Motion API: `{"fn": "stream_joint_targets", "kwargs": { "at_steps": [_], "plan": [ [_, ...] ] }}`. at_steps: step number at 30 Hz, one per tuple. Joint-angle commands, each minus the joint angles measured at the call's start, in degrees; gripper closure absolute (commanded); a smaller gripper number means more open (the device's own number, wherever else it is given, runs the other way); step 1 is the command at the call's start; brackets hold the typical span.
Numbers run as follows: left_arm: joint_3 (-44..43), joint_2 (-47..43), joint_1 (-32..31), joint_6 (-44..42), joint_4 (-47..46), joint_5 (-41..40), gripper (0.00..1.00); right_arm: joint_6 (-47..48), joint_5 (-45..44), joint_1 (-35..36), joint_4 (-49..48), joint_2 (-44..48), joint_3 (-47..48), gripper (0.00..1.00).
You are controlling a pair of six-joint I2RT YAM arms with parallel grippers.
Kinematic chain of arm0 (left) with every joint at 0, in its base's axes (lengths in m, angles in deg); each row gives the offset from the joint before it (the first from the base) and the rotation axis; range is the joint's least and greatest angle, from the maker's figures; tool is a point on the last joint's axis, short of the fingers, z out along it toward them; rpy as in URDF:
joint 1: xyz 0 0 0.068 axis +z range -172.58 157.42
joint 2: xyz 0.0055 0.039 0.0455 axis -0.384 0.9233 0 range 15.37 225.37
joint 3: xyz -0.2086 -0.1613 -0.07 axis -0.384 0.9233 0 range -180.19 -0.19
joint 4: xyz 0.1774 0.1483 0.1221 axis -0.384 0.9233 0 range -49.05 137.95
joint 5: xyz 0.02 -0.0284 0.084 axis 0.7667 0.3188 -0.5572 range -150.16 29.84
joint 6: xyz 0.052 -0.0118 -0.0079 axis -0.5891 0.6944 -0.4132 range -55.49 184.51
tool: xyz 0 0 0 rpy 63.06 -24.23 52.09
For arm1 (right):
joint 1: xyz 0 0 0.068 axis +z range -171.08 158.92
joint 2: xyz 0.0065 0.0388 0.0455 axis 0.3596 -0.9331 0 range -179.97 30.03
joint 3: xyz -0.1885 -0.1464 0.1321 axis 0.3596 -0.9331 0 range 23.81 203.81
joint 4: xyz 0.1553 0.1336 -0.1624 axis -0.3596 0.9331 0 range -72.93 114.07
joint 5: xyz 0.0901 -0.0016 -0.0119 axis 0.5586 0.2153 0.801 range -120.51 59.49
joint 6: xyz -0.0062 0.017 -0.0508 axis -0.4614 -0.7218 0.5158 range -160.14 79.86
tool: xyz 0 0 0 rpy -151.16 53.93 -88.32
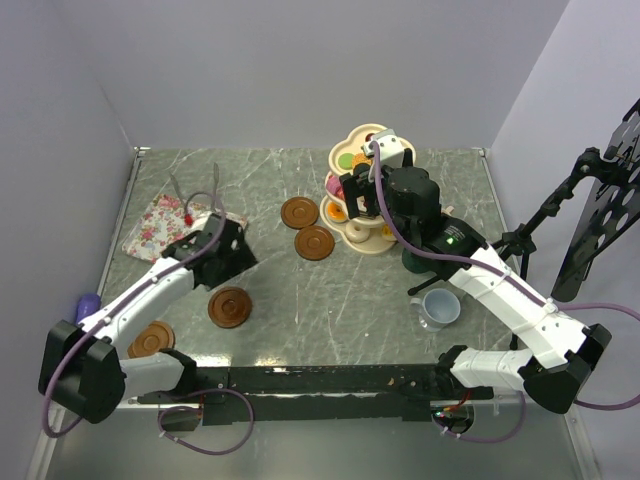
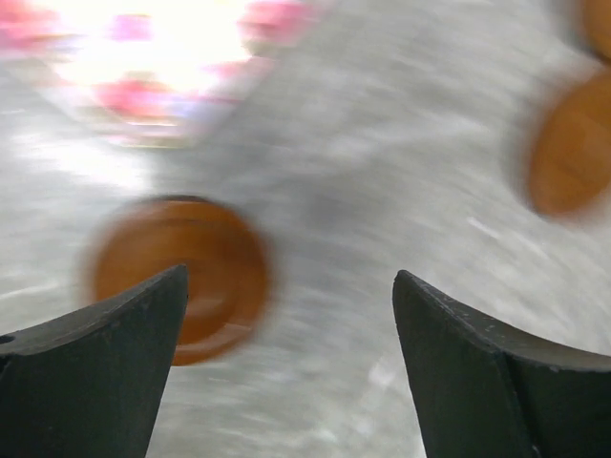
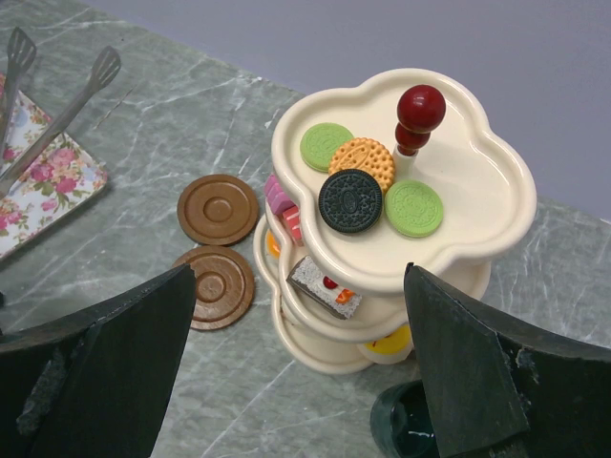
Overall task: Serve the afternoon tea
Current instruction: Move the coaster to the center of the board.
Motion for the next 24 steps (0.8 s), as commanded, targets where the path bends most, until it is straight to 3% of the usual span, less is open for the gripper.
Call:
{"fn": "stream_joint_targets", "kwargs": {
  "at_steps": [1,8,17,24],
  "plan": [
    [3.53,0.09,6.47,2.65,12.06,-5.61,0.09,-0.07,-0.02,-0.29,-1.98,0.58,0.93,0.04],
    [5.99,2.55,8.94,4.14,12.6,-3.25,0.1,-0.51,0.25,-0.2,-2.06,0.84,0.76,0.05],
    [9.6,6.33,8.94,4.23,8.64,3.25,0.28,-0.42,-0.37,-0.29,-2.24,1.63,0.06,0.04],
    [11.09,6.85,8.5,2.74,5.31,3.17,0.44,-0.51,0.51,-0.2,-2.42,1.28,0.23,0.04]
  ]
}}
